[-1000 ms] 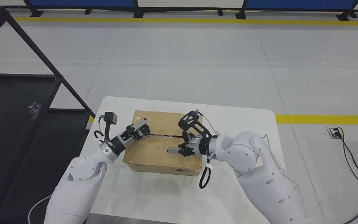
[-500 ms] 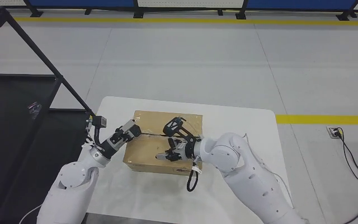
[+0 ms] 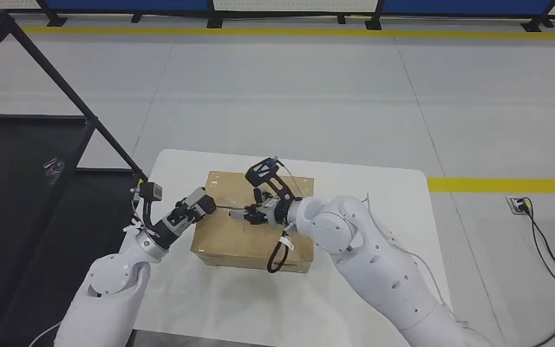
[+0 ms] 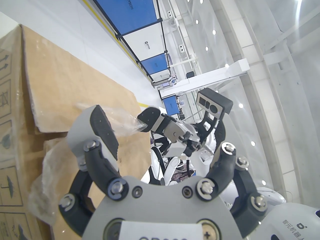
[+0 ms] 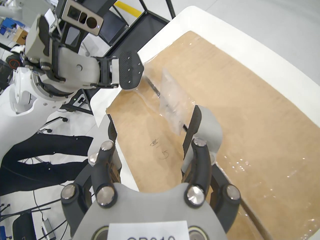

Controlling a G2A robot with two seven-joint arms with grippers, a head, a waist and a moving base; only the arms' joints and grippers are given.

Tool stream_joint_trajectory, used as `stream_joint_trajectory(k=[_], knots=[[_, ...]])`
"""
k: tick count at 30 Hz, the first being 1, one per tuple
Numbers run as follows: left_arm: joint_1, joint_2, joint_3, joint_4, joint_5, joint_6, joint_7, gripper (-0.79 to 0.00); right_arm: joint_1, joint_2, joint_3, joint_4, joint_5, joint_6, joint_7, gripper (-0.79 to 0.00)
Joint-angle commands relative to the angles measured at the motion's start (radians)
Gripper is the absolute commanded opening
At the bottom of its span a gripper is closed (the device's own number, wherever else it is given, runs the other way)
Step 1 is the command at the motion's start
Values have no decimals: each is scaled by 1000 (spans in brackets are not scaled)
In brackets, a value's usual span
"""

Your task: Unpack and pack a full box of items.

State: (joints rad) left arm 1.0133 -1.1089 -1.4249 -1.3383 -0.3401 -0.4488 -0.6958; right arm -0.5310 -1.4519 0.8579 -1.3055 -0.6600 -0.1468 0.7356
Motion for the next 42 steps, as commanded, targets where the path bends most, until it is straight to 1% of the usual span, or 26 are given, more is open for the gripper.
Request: stream_joint_trajectory(k=[1,2,6,8,10,11,13,23,26,30,33,34,36,38,40,41,42], knots=[[1,1,-3,1,-2,0,-2,0,0,-1,6,-4,-14,26,-24,-135],[1,1,-4,1,0,1,-1,0,-2,-1,11,-9,-17,35,-36,-117],[3,1,-5,1,0,0,-2,0,-11,3,24,-41,-50,28,-40,-114],[4,2,-8,4,4,0,1,0,-18,8,16,-79,-117,7,-34,-108],[7,3,-16,6,0,-4,6,0,-25,10,1,-117,-178,6,-23,-55],[10,4,-22,7,-5,-7,10,0,-26,10,-9,-131,-212,16,-14,0],[18,5,-36,5,-14,-16,16,0,-23,9,-23,-148,-279,61,-14,0],[103,21,-149,-41,-79,-61,31,0,-32,8,-35,-142,-285,53,-10,0],[118,24,-173,-44,-94,-61,24,0,2,-11,-111,-125,-377,60,-18,0],[132,27,-192,-45,-116,-66,12,0,76,-51,-221,-68,-498,95,-44,0],[145,29,-206,-46,-131,-73,7,0,146,-91,-299,5,-589,138,5,0],[147,29,-208,-47,-134,-75,6,0,159,-100,-313,18,-595,136,16,-92],[153,30,-216,-48,-144,-77,3,0,195,-122,-338,62,-607,132,49,-172],[157,31,-222,-49,-153,-81,-2,0,220,-143,-357,98,-611,135,86,-280],[159,31,-226,-48,-162,-80,-6,0,240,-161,-368,132,-599,116,117,-336],[159,32,-227,-49,-164,-79,-8,0,247,-169,-372,145,-597,113,124,-351],[159,32,-228,-48,-166,-79,-10,0,252,-177,-378,157,-594,105,132,-345]])
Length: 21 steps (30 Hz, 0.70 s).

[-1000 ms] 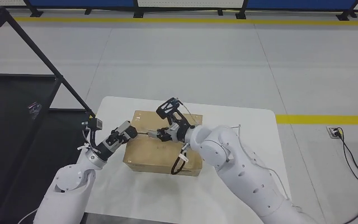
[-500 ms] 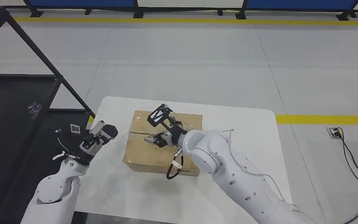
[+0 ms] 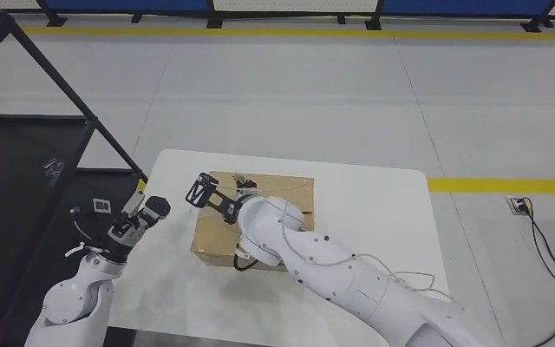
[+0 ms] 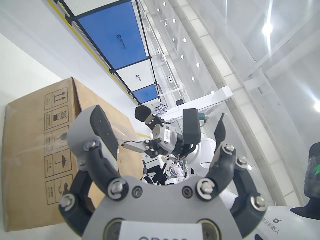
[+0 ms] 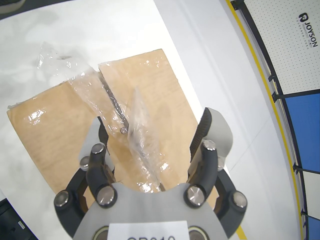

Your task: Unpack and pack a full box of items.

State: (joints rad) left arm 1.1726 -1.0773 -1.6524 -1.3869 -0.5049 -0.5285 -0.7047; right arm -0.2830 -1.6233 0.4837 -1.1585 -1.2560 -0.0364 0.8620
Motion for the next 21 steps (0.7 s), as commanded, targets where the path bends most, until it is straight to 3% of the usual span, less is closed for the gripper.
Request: stream_joint_trajectory(k=[1,3,10,15,18,21], knots=[[-1,0,0,1,-2,0,-3,0,13,-15,-11,30,-9,-1,26,-351],[-4,0,3,3,-4,0,-6,0,18,-28,-20,45,-13,2,37,-323],[-14,0,13,12,-2,0,-13,0,30,-61,-10,100,-6,-14,46,-437],[-15,-2,22,9,-1,-6,-13,0,17,-64,27,105,-12,-4,11,-600],[-15,-2,27,1,3,-7,-12,0,1,-60,54,96,-24,-2,0,-785],[-17,-2,31,-4,6,-5,-11,0,-18,-53,78,79,-39,-8,0,-785]])
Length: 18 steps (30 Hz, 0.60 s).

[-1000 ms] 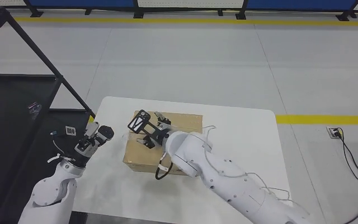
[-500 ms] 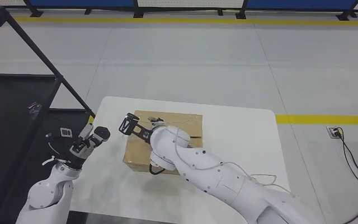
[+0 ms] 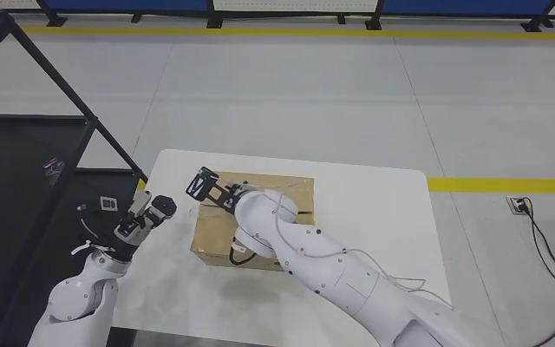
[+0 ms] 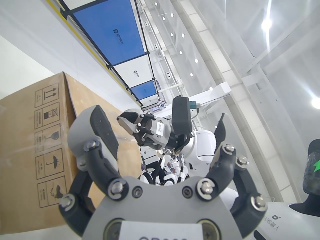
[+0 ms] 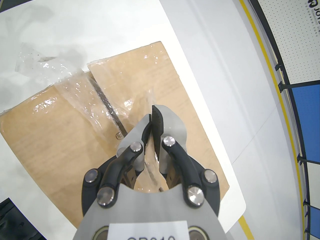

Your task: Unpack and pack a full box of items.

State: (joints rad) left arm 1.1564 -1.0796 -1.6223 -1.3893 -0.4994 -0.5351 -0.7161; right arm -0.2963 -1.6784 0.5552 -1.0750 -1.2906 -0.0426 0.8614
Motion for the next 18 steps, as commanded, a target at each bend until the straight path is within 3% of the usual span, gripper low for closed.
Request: stream_joint_trajectory(k=[1,8,18], knots=[[-2,0,3,-3,2,3,0,0,-11,4,15,-12,-12,0,0,-785],[-3,-2,25,-32,8,7,-13,0,-92,30,104,-103,-32,10,-53,-785],[-70,-9,117,-41,62,71,-49,0,-319,84,269,-272,-87,74,-229,-785]])
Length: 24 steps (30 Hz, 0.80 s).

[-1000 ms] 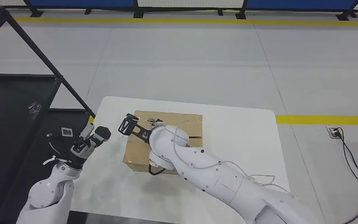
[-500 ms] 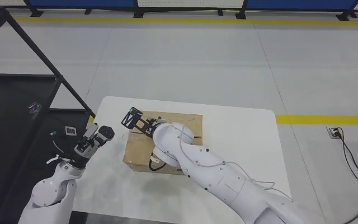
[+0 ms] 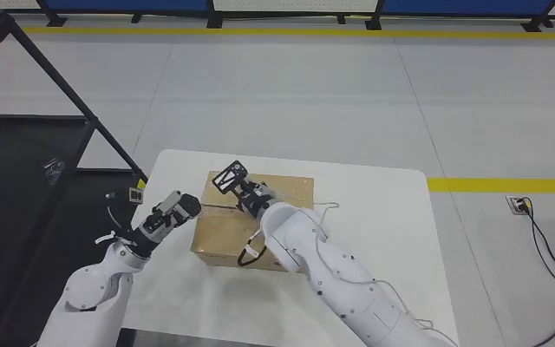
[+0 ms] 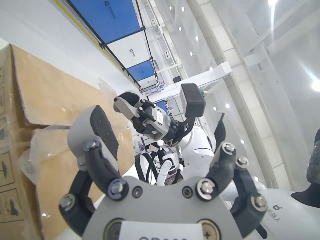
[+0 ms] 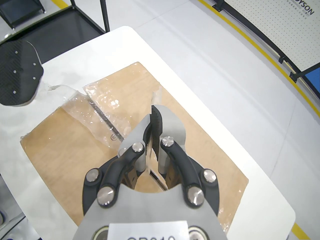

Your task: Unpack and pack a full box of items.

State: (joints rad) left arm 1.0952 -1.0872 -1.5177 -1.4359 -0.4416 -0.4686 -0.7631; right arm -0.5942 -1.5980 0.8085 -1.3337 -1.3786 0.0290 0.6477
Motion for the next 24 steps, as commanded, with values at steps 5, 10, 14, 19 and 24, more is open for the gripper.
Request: stream_joint_trajectory(k=[5,10,14,19,24], knots=[[-57,-9,72,51,26,27,-8,0,-130,23,94,-83,19,4,-116,-785],[-101,-19,125,98,39,34,-7,0,-209,32,144,-111,43,9,-211,-785],[-126,-26,157,125,47,31,5,0,-257,38,179,-122,71,-11,-292,-785],[-150,-33,185,150,51,26,18,0,-300,43,208,-132,88,-43,-370,-785],[-168,-38,206,175,70,24,34,0,-337,47,228,-145,107,-61,-421,-785]])
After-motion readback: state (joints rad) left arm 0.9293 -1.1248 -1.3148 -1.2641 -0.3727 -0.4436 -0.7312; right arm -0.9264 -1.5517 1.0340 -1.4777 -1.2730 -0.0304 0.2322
